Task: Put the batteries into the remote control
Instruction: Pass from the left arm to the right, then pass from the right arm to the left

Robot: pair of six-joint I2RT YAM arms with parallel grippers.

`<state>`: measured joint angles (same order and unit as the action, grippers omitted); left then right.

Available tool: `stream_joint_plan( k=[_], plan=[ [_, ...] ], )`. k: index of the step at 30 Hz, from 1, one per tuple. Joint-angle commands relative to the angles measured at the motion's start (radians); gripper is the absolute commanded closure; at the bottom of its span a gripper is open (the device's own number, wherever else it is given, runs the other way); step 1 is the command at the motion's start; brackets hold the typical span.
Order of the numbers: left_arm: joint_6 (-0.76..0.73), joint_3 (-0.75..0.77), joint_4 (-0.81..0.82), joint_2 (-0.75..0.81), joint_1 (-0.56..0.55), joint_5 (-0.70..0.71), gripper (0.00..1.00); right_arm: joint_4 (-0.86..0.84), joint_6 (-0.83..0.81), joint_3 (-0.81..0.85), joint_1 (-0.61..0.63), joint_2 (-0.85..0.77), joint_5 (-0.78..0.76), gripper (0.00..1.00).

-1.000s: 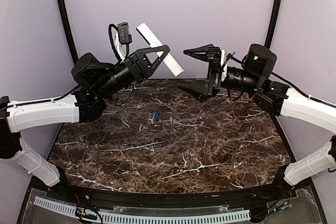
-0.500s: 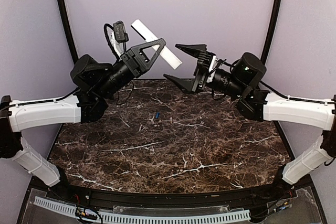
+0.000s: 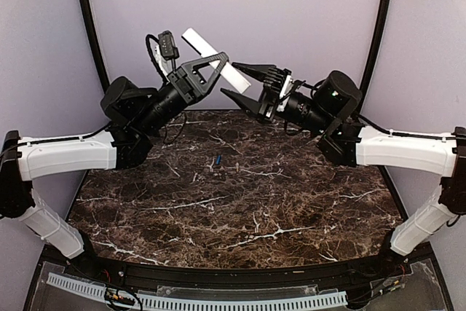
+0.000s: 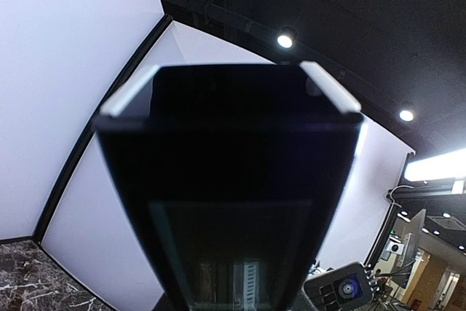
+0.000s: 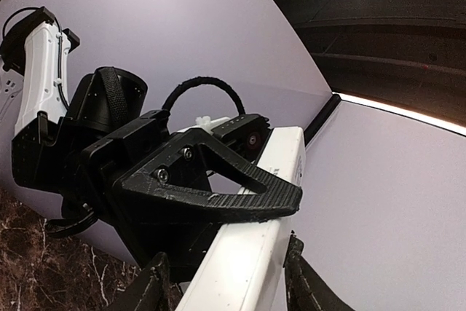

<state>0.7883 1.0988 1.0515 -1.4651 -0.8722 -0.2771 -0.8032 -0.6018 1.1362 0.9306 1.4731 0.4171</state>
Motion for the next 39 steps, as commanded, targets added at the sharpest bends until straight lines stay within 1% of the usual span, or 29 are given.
stream_joint_plan(
  k=[1, 7, 9, 11, 12, 18, 19, 20, 21, 22, 23, 25, 28, 31, 33, 35, 36, 37, 38, 39],
  plan=[
    [0.041, -0.008, 0.077, -0.007, 0.011, -0.032, 1.0, -0.021, -0.005, 0.035, 0.011, 0.022, -0.023, 0.51],
    [0.063, -0.013, 0.086, -0.019, 0.019, -0.035, 1.0, -0.009, -0.015, 0.044, 0.017, 0.023, -0.032, 0.65],
    [0.067, -0.013, 0.085, -0.02, 0.022, -0.03, 1.0, -0.002, -0.022, 0.043, 0.02, 0.021, -0.04, 0.73],
    [0.073, -0.014, 0.087, -0.021, 0.024, -0.028, 1.0, 0.003, -0.033, 0.041, 0.024, 0.02, -0.053, 0.9],
    [0.076, -0.015, 0.091, -0.022, 0.025, -0.028, 1.0, -0.002, -0.039, 0.037, 0.026, 0.019, -0.064, 0.94],
    [0.078, -0.015, 0.094, -0.029, 0.026, -0.034, 1.0, -0.03, -0.056, 0.016, 0.031, 0.013, -0.104, 0.98],
    [0.076, -0.018, 0.094, -0.028, 0.027, -0.034, 0.99, -0.029, -0.054, 0.017, 0.031, 0.009, -0.112, 0.99],
    [0.07, -0.02, 0.093, -0.027, 0.027, -0.033, 0.88, -0.027, -0.052, 0.016, 0.03, 0.006, -0.118, 0.99],
    [0.064, -0.025, 0.092, -0.023, 0.028, -0.031, 0.81, -0.023, -0.047, 0.016, 0.031, 0.001, -0.125, 0.99],
    [0.049, -0.029, 0.089, -0.019, 0.027, -0.026, 0.71, -0.021, -0.039, 0.017, 0.031, -0.002, -0.131, 0.99],
    [0.043, -0.037, 0.085, -0.016, 0.027, -0.022, 0.66, -0.021, -0.031, 0.017, 0.029, -0.006, -0.139, 0.99],
    [0.027, -0.049, 0.075, -0.009, 0.027, -0.004, 0.62, -0.028, -0.007, 0.02, 0.031, -0.009, -0.166, 1.0],
    [0.02, -0.06, 0.073, -0.005, 0.027, 0.002, 0.6, -0.024, -0.009, 0.018, 0.03, -0.015, -0.173, 1.0],
    [0.008, -0.062, 0.072, -0.003, 0.028, -0.012, 0.52, -0.019, -0.013, 0.017, 0.031, -0.021, -0.174, 1.0],
    [-0.002, -0.067, 0.072, 0.004, 0.027, -0.014, 0.49, -0.007, -0.024, 0.019, 0.03, -0.025, -0.177, 1.0],
    [-0.014, -0.077, 0.07, 0.018, 0.027, -0.004, 0.52, 0.004, -0.035, 0.02, 0.03, -0.028, -0.173, 1.0],
    [-0.016, -0.081, 0.067, 0.021, 0.027, 0.001, 0.59, 0.007, -0.039, 0.018, 0.03, -0.03, -0.166, 1.0],
    [-0.019, -0.082, 0.061, 0.024, 0.027, 0.011, 0.62, 0.011, -0.045, 0.016, 0.03, -0.03, -0.155, 1.0],
    [-0.02, -0.084, 0.06, 0.025, 0.027, 0.014, 0.68, 0.014, -0.048, 0.014, 0.03, -0.033, -0.146, 1.0],
    [-0.021, -0.085, 0.059, 0.025, 0.027, 0.015, 0.7, 0.019, -0.049, 0.014, 0.029, -0.033, -0.14, 1.0]
  ],
)
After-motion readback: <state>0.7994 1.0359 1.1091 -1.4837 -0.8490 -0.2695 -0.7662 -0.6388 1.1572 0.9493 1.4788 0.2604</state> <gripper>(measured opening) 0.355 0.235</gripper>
